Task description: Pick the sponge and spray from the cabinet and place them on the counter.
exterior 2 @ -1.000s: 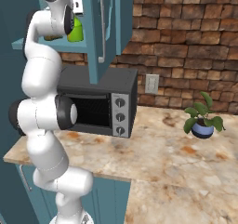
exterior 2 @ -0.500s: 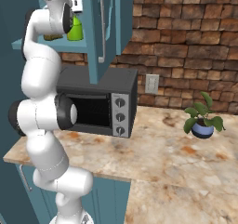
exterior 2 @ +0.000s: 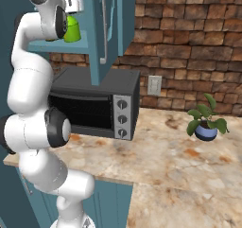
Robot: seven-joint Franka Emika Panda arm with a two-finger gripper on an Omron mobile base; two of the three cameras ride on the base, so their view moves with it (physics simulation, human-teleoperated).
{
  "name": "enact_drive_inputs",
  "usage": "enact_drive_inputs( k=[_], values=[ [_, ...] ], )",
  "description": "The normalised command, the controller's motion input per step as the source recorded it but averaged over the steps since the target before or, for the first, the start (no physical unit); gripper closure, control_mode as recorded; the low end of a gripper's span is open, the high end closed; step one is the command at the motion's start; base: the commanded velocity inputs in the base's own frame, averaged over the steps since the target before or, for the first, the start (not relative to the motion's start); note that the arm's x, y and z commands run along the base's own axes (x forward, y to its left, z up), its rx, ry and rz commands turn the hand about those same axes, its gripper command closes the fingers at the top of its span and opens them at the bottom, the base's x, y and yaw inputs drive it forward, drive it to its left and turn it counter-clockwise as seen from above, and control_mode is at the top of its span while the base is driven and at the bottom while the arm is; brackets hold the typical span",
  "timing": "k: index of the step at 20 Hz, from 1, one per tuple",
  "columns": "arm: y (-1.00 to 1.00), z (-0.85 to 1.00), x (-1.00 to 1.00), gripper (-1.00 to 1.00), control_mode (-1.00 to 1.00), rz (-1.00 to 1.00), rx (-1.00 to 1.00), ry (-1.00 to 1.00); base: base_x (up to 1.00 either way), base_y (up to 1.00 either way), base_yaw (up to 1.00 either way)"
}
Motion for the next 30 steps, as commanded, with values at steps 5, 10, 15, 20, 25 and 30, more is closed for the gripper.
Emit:
enact_drive_inputs(
  k=[5,10,15,20,25,30],
  values=[
    [-0.19,0.0,-0.79,1.0,-1.0,0.0,0.0,-0.1,0.0,0.0,0.0],
    [-0.24,0.0,-0.77,1.0,-1.0,0.0,0.0,-0.07,0.0,0.0,0.0],
    [-0.18,-0.02,-0.66,1.0,-1.0,-0.01,0.0,-0.03,0.0,0.0,0.0],
    [-0.09,-0.12,-0.53,1.0,-1.0,-0.01,0.0,-0.02,0.0,0.0,0.0],
    [-0.04,-0.2,-0.45,1.0,-1.0,0.0,0.0,-0.01,0.0,0.0,0.0],
    [-0.08,-0.25,-0.53,1.0,-1.0,-0.01,0.0,0.0,0.0,0.0,0.0]
  ],
)
